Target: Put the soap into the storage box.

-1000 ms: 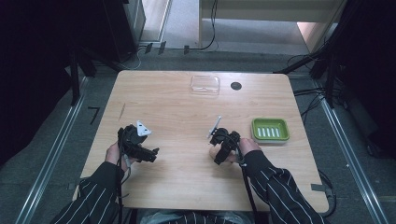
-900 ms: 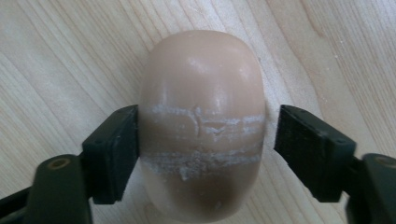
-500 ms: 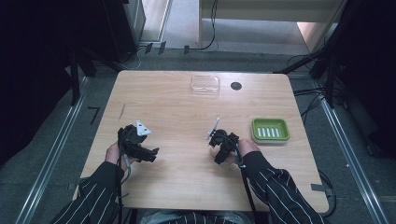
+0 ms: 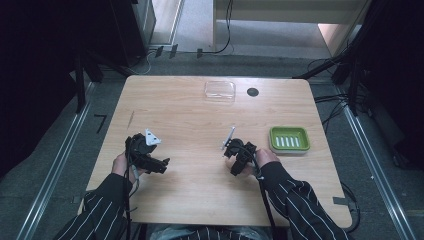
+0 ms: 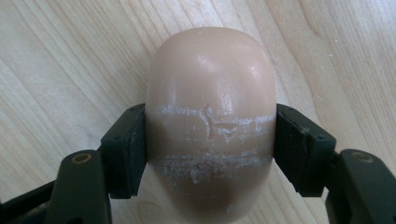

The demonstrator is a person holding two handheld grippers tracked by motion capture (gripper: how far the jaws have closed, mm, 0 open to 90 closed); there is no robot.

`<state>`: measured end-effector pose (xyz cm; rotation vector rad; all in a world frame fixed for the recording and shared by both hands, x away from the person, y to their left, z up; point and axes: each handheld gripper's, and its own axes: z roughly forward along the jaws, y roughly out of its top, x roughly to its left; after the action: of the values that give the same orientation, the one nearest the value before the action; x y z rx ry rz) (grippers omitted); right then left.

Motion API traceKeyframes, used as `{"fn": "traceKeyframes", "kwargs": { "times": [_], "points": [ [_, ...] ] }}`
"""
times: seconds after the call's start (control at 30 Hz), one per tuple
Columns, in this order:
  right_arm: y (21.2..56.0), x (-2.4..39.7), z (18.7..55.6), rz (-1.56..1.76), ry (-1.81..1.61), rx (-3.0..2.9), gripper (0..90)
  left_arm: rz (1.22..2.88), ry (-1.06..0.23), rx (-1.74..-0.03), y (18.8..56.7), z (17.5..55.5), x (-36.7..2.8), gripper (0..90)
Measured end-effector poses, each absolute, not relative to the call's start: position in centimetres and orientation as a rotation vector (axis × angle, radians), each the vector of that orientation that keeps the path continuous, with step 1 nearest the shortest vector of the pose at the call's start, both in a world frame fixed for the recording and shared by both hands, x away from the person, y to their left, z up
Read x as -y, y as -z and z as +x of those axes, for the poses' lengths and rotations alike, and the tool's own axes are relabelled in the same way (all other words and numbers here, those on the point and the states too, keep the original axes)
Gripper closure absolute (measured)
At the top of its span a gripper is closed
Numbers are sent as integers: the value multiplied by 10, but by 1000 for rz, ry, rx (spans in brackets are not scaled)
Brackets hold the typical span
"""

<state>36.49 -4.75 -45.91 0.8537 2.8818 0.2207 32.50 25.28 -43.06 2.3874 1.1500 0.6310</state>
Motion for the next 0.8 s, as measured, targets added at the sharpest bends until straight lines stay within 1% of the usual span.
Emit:
{"fn": "traceKeyframes", "kwargs": {
  "times": [0.8],
  "points": [
    [441,59,361,769,-249,-2916,336,2384,-631,-1151,430,325,-254,0]
  ]
}}
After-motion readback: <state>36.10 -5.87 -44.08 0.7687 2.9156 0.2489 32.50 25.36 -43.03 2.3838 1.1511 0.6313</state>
